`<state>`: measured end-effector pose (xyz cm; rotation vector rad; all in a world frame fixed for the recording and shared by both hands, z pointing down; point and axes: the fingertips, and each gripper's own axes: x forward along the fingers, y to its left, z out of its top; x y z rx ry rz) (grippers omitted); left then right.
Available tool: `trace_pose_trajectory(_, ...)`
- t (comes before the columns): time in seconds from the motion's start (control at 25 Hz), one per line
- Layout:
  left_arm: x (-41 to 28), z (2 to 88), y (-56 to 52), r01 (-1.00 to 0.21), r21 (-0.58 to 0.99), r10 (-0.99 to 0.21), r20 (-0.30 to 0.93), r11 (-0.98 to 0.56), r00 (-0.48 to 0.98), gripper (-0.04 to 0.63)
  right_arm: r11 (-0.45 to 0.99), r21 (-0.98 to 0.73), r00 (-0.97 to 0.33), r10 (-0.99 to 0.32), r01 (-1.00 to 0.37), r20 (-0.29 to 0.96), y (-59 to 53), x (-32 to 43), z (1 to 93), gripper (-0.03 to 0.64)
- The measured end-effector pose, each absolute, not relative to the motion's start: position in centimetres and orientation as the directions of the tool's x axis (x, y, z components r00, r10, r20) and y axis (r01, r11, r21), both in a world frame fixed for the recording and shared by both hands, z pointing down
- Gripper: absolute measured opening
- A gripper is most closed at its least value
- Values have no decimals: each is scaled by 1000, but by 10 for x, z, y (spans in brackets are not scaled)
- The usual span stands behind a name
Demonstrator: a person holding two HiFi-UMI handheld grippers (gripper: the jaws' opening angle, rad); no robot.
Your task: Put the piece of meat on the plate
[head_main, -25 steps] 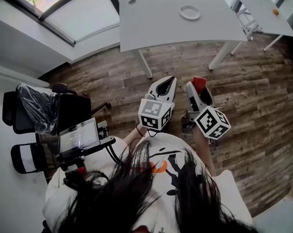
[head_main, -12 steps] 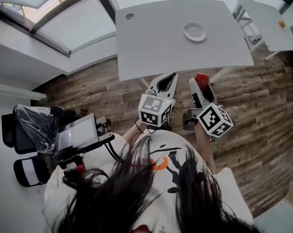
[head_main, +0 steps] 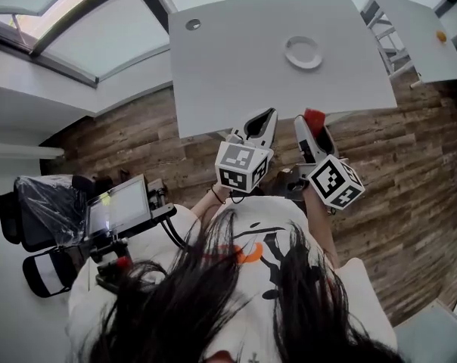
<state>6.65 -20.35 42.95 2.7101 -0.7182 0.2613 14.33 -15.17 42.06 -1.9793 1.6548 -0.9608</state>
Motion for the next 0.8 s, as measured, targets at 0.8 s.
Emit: trace_pose_trajectory(0.8, 189, 465, -316, -598, 275, -517, 314, -753, 796, 6, -185, -634, -63, -936, -751, 347, -288, 275, 474, 316)
